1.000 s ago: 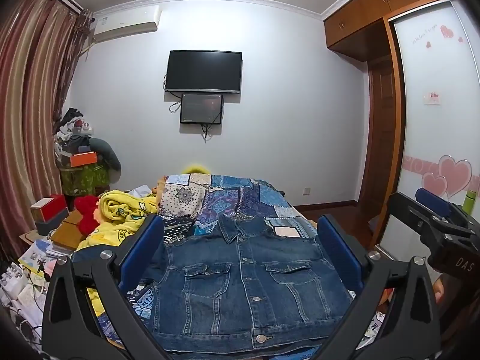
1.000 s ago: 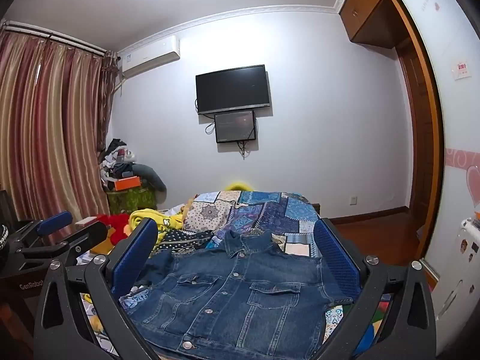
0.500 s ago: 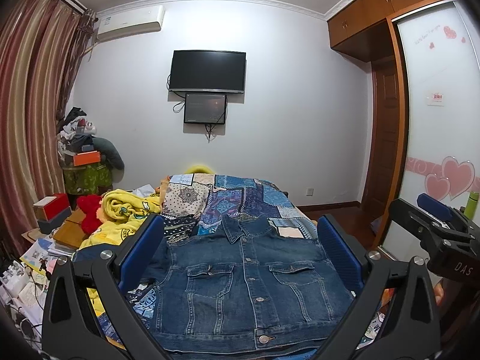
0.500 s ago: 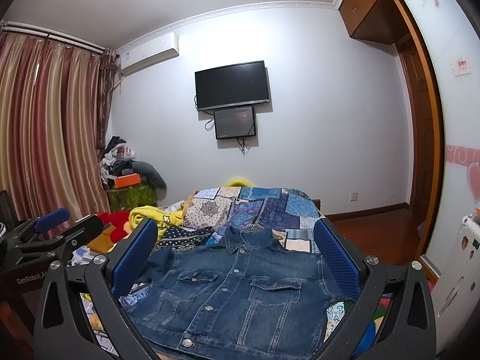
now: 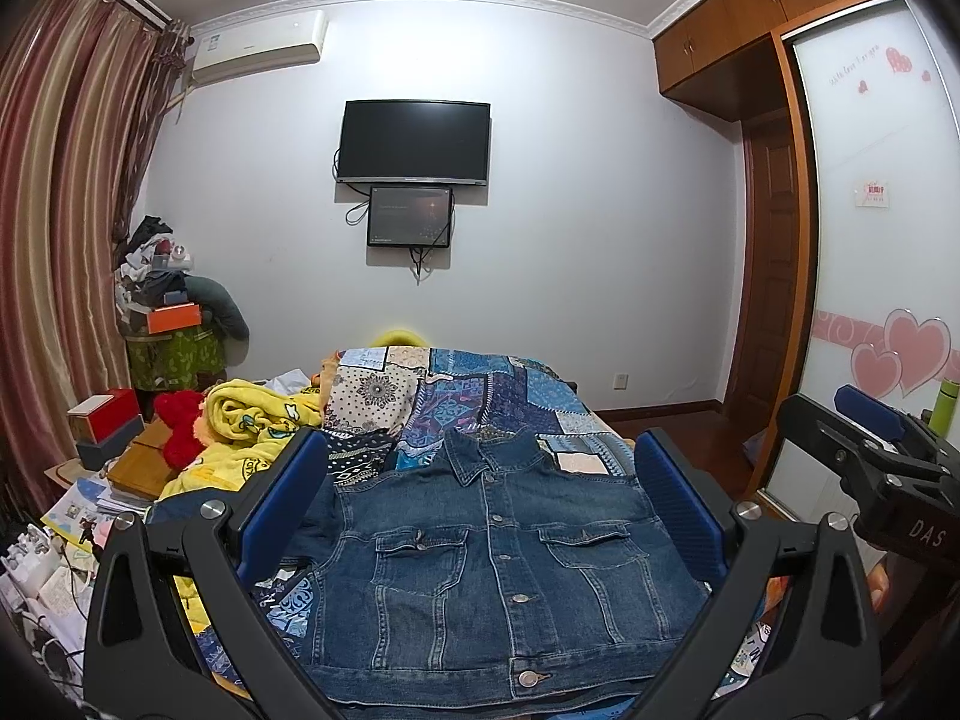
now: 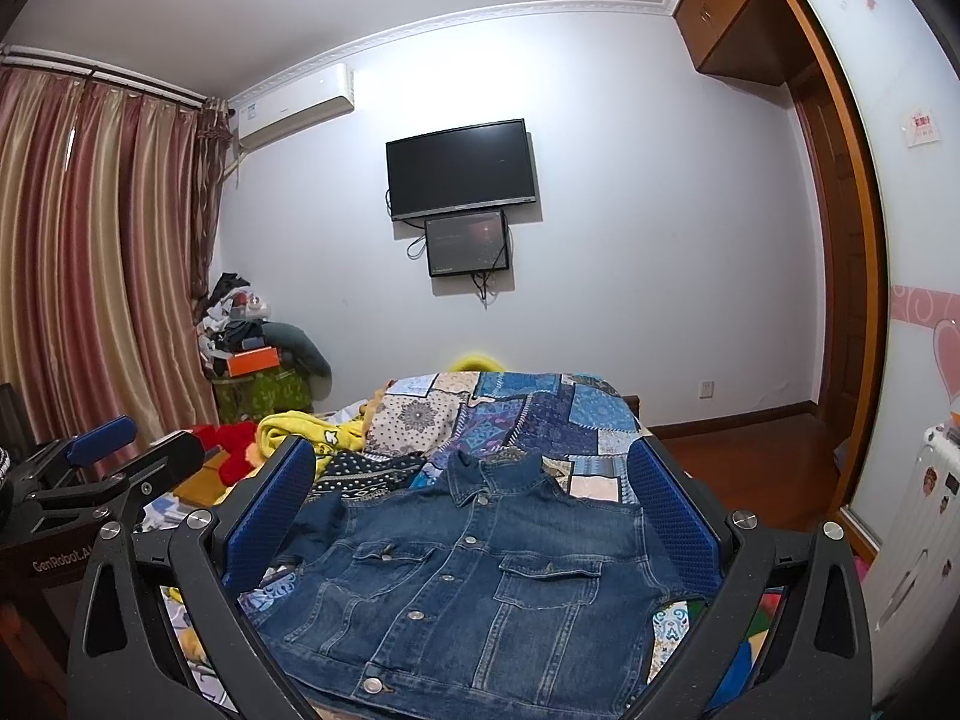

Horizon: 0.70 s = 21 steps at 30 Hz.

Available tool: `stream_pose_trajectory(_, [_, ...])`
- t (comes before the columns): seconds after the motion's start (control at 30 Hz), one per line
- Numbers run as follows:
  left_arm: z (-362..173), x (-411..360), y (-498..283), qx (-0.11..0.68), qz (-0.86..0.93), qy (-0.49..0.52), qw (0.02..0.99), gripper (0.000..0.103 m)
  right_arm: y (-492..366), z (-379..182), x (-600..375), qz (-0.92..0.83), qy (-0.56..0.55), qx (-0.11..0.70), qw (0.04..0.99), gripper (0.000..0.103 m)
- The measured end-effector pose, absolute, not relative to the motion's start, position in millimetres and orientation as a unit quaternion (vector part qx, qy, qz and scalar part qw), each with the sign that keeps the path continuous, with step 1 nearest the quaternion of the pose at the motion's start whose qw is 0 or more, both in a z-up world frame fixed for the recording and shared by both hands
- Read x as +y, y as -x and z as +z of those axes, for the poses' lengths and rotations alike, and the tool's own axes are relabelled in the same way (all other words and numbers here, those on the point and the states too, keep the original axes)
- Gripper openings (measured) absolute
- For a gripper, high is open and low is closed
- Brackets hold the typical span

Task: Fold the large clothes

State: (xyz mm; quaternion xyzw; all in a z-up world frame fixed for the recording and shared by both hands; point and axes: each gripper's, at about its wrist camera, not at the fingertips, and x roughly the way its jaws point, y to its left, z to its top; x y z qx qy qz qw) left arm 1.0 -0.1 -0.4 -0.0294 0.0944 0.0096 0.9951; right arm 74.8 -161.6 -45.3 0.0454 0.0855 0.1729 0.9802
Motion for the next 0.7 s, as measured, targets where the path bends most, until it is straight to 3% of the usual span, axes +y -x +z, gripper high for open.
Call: stream_pose_trajectory(0.7, [-3.3,2.6,-2.0,0.098,0.009,0.031,0.995,0.103,-75.6,-47.1,-163.5,0.173,-0.046,0.087,0.980,0.103])
